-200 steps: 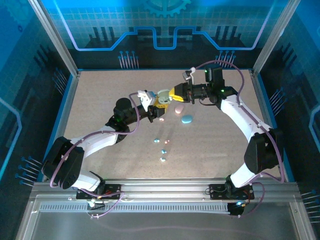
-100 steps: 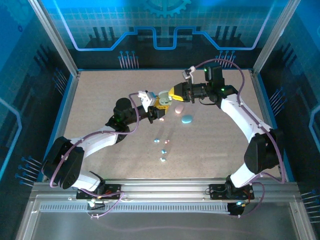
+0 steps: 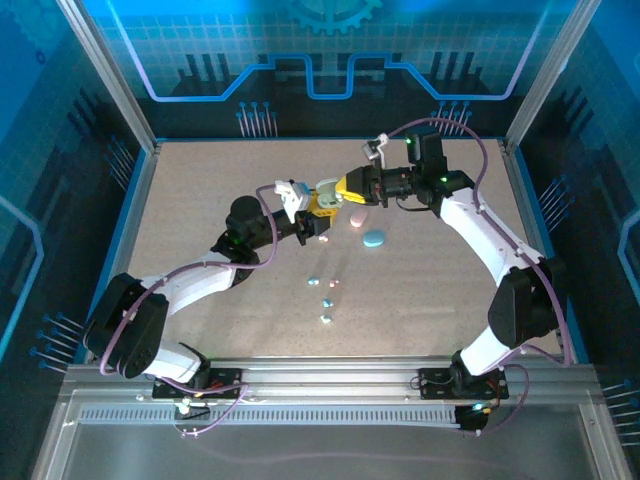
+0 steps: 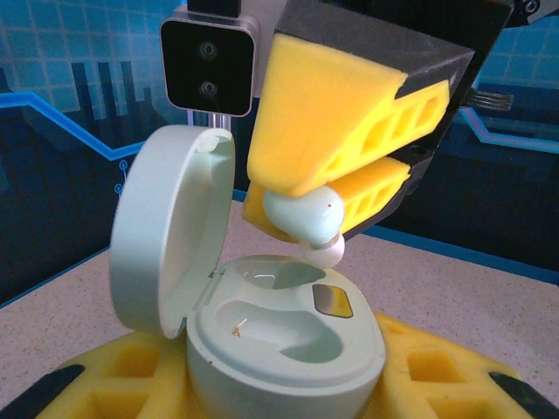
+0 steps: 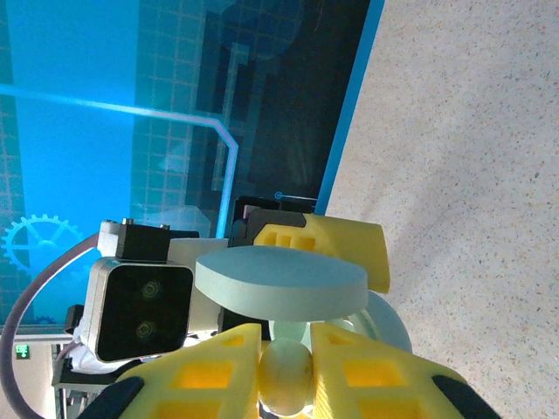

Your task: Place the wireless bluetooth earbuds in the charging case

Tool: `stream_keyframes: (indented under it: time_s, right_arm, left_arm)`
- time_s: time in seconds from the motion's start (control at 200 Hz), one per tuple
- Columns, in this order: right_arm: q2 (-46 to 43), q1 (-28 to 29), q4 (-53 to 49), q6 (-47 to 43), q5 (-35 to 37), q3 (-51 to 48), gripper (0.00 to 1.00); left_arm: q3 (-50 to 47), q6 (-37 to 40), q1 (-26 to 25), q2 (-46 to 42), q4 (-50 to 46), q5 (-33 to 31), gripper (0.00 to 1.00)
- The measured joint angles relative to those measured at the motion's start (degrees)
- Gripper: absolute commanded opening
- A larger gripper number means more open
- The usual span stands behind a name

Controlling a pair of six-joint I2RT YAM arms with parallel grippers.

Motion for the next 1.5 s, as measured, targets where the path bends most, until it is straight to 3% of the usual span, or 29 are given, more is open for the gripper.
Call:
stream_keyframes:
  time_s: [0.6, 1.501]
  right_arm:
    - [-0.5, 2.3, 1.3, 0.0, 1.1, 0.0, 0.21]
    - [-1.0, 5.9, -4.6, -4.8, 14.2, 3.0, 0.22]
  left_arm:
    - [0.0, 0.0, -1.6, 2.0, 1.1, -3.5, 0.31]
    - [0.0, -1.5, -2.7, 2.9, 3.5, -5.6, 0.32]
